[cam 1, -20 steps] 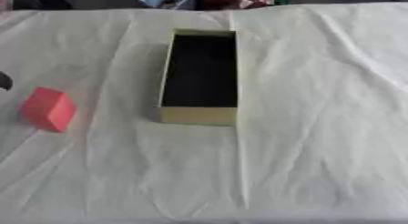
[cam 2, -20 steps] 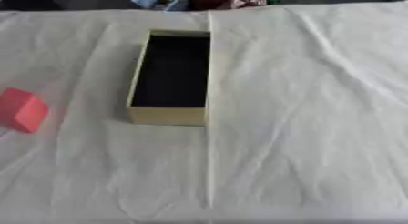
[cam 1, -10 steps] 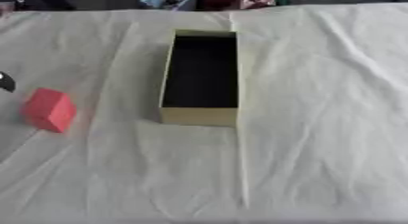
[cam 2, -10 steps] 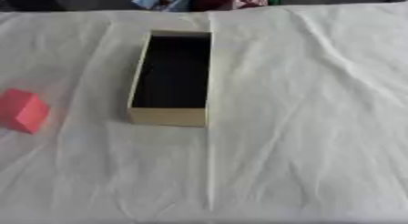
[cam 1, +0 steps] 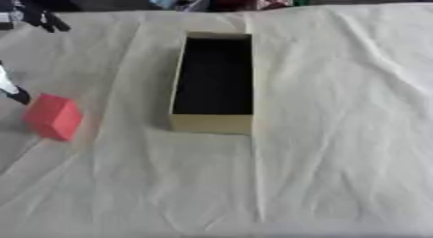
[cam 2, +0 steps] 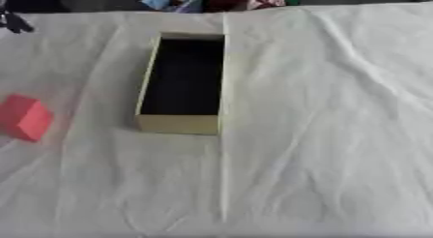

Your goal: Pick up objects on the table and place them in the box.

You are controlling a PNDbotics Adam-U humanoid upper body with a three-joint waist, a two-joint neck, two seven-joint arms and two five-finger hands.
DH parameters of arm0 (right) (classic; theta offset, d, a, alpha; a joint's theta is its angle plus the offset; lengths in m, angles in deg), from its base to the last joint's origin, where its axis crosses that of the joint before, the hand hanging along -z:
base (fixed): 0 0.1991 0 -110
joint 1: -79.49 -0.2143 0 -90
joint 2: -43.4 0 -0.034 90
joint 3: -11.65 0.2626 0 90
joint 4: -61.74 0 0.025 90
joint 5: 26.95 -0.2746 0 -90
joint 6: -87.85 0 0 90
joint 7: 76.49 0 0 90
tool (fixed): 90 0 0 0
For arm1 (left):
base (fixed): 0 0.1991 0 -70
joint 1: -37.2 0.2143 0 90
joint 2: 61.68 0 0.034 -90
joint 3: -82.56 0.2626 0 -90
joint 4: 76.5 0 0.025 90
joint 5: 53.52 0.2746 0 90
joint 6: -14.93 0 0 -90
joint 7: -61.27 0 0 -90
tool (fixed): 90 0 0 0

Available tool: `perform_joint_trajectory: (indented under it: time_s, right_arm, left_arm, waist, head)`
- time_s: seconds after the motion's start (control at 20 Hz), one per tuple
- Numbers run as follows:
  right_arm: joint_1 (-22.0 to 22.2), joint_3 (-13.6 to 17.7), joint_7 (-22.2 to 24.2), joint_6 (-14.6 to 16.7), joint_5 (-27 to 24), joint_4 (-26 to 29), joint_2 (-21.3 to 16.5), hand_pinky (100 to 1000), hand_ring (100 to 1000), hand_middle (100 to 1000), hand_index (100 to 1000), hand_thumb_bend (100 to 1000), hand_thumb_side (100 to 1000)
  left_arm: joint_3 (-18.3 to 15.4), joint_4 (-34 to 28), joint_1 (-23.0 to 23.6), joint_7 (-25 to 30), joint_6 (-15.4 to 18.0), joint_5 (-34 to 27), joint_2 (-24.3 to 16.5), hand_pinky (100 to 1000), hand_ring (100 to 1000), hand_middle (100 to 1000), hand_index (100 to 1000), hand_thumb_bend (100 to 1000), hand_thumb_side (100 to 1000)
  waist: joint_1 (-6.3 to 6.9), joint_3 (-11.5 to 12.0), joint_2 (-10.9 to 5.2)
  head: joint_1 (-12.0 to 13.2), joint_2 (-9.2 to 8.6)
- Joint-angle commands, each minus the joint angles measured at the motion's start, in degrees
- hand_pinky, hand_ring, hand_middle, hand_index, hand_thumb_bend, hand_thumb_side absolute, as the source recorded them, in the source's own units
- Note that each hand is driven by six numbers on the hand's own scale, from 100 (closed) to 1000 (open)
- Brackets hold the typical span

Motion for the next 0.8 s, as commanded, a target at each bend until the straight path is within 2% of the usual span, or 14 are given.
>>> perform_joint_trajectory:
  time_s: [0.05, 0.45, 0.7, 0.8]
  right_arm:
    - [-0.82, 0.21, 0.21, -0.02, -0.48, 0.81, -1.84, 845, 812, 805, 812, 100, 391]
    - [-1.15, -0.11, 0.47, -0.15, -0.52, 0.81, -1.74, 845, 812, 805, 810, 100, 407]
    - [-1.26, -0.19, 0.52, -0.21, -0.55, 0.81, -1.61, 845, 812, 804, 809, 100, 407]
    - [-1.28, -0.18, 0.48, -0.22, -0.56, 0.81, -1.56, 845, 812, 804, 809, 100, 407]
  left_arm:
    - [0.95, -1.23, -0.17, 7.43, 7.96, 0.12, -1.86, 910, 886, 876, 941, 867, 202]
    - [3.18, -2.71, 2.01, 7.43, 7.32, 0.89, -2.84, 905, 878, 853, 934, 916, 270]
    - [4.42, -2.51, 2.79, 7.43, 7.1, 0.3, -2.96, 888, 869, 839, 936, 896, 231]
    - [4.78, -2.28, 3.23, 7.43, 7.02, 0.75, -3.09, 884, 868, 842, 939, 867, 178]
  waist:
    - [0.9, -0.12, -1.37]
    - [0.99, -0.22, -1.08]
    - [0.91, -0.32, -0.99]
    - [0.88, -0.32, -0.94]
  head:
    - [0.18, -0.26]
    - [0.35, -0.29]
    - [0.52, -0.4]
    - [0.62, -0.5]
